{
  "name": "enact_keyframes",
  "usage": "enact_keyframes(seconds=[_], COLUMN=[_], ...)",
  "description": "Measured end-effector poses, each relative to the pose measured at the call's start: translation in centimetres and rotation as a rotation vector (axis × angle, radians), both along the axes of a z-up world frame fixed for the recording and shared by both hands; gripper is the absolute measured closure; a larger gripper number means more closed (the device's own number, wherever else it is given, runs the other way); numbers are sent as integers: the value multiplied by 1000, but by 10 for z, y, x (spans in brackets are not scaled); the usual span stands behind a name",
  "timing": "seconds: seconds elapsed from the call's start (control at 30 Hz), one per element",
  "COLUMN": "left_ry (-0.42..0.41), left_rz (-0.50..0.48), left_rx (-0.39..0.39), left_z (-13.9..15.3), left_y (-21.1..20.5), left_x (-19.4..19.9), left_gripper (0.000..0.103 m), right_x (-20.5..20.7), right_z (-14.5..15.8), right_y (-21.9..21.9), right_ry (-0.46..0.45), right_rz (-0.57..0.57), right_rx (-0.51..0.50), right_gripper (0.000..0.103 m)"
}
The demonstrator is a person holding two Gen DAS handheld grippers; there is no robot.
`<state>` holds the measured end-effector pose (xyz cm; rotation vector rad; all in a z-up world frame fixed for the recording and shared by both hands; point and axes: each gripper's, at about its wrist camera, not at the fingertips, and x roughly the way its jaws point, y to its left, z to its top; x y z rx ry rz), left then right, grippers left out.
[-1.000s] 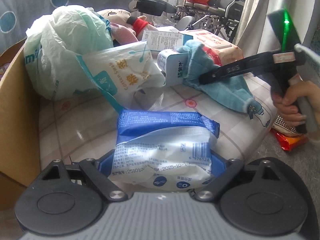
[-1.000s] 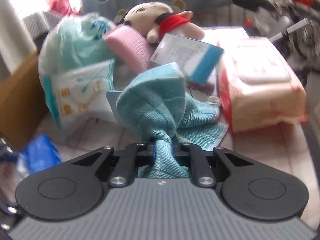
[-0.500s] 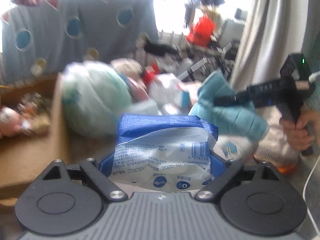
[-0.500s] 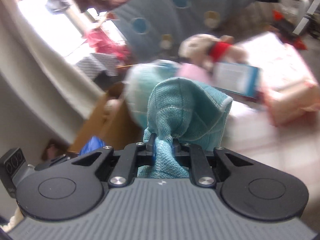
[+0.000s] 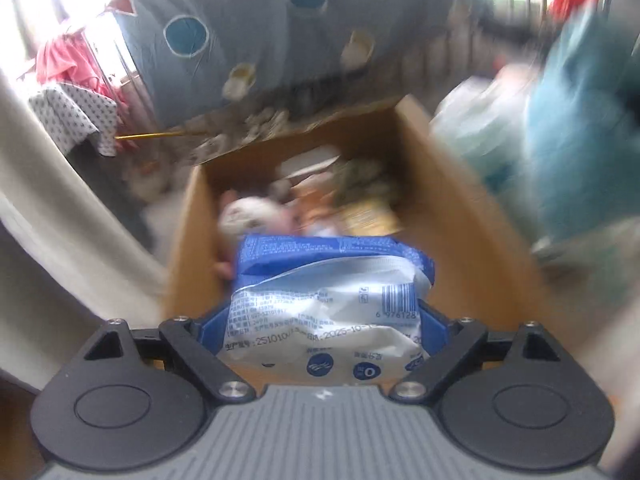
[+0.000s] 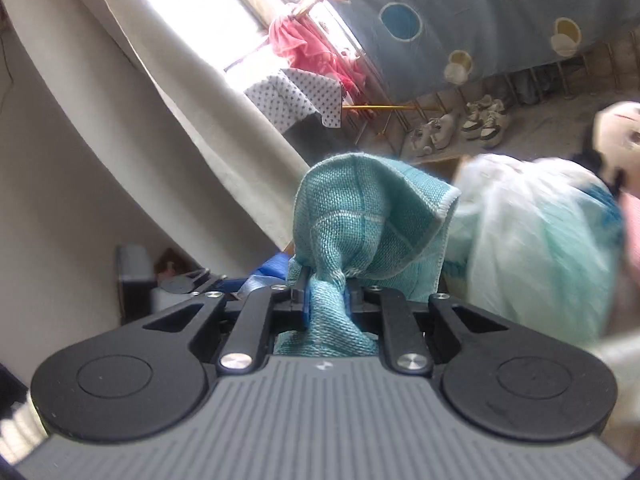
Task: Organize soft objects
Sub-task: 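Carry wipes pack and teal towel into the cardboard box and open both grippers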
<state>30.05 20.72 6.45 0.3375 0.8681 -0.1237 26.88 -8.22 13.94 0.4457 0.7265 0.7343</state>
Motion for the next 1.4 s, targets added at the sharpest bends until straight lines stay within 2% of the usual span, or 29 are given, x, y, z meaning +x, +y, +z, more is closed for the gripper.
enact_keyframes(seconds=[0.03,0.17,0.23,0.33,0.37,0.43,0.53,0.57,0.63,0.67,0.73,0.77,0.83,0.93,1.03,1.07,1.13,1.17,1.23,1.27,1.3,1.37,1.4], left_ry=[24,132,145,142,148,170,258,288,374,424,529,566,568,493,429,428,411,399,416,408,395,379,369], left_rz=[7,119,153,149,139,108,40,27,19,27,17,27,80,101,160,151,78,88,177,190,174,138,142], left_rx=[32,-48,-30,111,134,126,42,25,15,11,10,6,-9,-4,-50,-24,108,132,15,-18,-5,35,57], left_z=[-8,-37,-49,-60,-60,-52,-38,-36,-39,-44,-62,-73,-91,-97,-93,-94,-100,-101,-99,-97,-96,-94,-91], left_y=[5,32,35,30,31,31,33,34,35,36,36,37,40,39,46,45,39,41,57,63,64,64,64], left_x=[16,77,97,103,100,89,69,62,52,50,53,55,67,83,97,101,101,101,102,101,99,91,86], left_gripper=[11,13,19,9,9,9,12,15,45,50,67,70,72,75,72,72,72,72,70,70,70,50,35], right_x=[8,26,33,38,39,37,42,41,41,42,42,42,44,52,67,71,78,82,88,92,97,108,114], right_z=[-2,-9,-13,-18,-20,-20,-20,-21,-22,-23,-25,-26,-26,-26,-28,-29,-33,-36,-43,-47,-50,-57,-62], right_y=[9,38,47,56,56,57,59,56,57,57,59,58,63,76,98,107,126,136,152,161,171,192,201], right_ry=[8,21,27,23,19,13,15,16,20,23,29,29,22,20,33,46,64,66,84,98,108,119,134], right_rz=[-4,12,16,34,37,42,47,48,49,51,52,53,52,72,97,99,109,121,136,142,143,146,137], right_rx=[2,32,26,1,-5,-15,-20,-24,-34,-37,-40,-42,-54,-80,-140,-160,-200,-213,-230,-242,-259,-304,-324], right_gripper=[89,89,89,88,88,88,87,87,87,87,87,87,87,87,87,87,87,87,87,87,87,87,86])
